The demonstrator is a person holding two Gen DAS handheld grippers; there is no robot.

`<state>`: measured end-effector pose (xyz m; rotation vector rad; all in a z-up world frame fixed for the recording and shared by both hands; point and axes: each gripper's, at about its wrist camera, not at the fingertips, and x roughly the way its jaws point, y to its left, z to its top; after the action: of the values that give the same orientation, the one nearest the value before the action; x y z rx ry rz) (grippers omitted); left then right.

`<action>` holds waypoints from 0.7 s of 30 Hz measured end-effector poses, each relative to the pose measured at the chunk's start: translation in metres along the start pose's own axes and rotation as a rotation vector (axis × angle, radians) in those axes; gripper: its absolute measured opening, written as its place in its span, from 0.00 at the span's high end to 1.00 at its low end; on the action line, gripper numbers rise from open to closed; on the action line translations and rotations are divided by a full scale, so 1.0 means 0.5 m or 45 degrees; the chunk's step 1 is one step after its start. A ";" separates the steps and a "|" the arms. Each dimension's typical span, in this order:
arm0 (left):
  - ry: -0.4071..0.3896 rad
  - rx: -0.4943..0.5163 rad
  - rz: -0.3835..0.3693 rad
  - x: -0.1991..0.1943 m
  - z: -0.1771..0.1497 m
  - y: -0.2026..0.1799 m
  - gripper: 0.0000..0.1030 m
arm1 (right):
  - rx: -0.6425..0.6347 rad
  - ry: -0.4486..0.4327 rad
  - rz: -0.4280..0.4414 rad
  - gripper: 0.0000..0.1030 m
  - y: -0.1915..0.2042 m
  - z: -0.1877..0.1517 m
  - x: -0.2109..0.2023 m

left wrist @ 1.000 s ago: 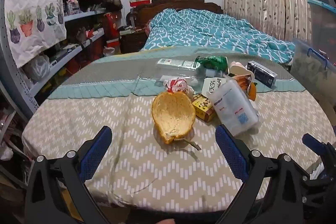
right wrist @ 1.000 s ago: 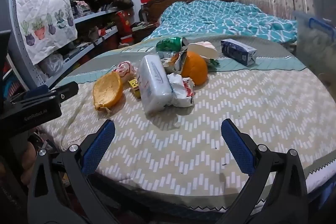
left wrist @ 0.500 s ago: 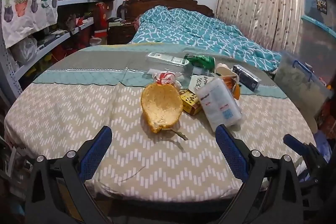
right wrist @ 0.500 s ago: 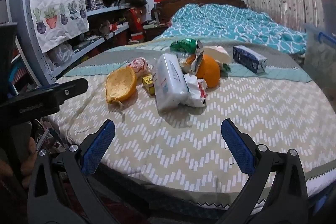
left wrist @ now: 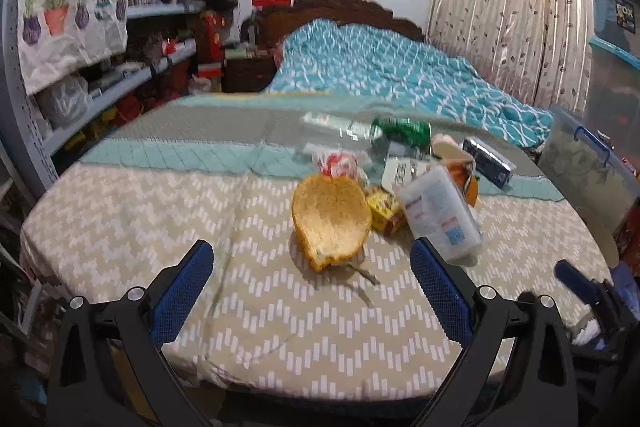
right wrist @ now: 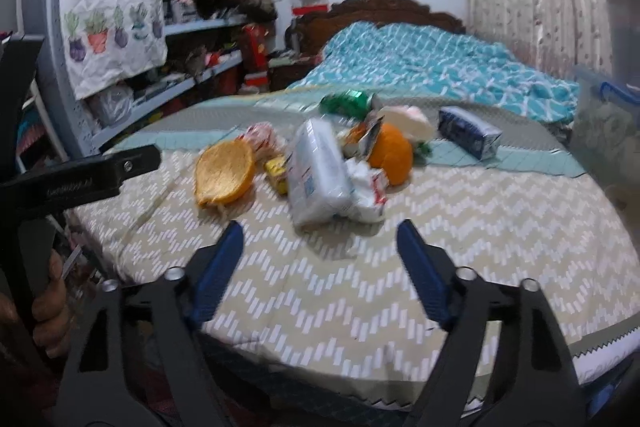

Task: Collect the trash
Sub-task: 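Approach the trash pile on the bed with both tools open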

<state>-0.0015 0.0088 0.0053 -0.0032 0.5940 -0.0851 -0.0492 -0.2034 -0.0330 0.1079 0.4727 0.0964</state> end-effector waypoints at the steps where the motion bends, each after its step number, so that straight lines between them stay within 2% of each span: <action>1: -0.042 0.008 0.023 -0.007 0.006 -0.001 0.08 | 0.022 -0.034 -0.024 0.30 -0.008 0.006 -0.007; 4: -0.238 0.025 0.106 -0.039 0.020 -0.005 0.08 | 0.118 -0.162 -0.081 0.29 -0.043 0.037 -0.037; 6: -0.322 0.046 0.122 -0.055 0.022 -0.013 0.08 | 0.179 -0.252 -0.111 0.29 -0.060 0.056 -0.058; 8: -0.332 0.066 0.070 -0.060 0.018 -0.022 0.08 | 0.218 -0.300 -0.117 0.28 -0.069 0.063 -0.071; 10: -0.317 0.096 0.040 -0.058 0.007 -0.035 0.08 | 0.220 -0.293 -0.112 0.27 -0.068 0.059 -0.070; 15: -0.251 0.083 -0.065 -0.048 -0.006 -0.041 0.08 | 0.189 -0.109 -0.033 0.27 -0.050 0.033 -0.026; 21: -0.232 0.089 -0.109 -0.043 -0.023 -0.043 0.08 | 0.206 -0.086 -0.015 0.27 -0.051 0.023 -0.017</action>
<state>-0.0275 -0.0109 0.0086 0.0308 0.4085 -0.1867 -0.0498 -0.2306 -0.0221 0.2662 0.4134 0.0426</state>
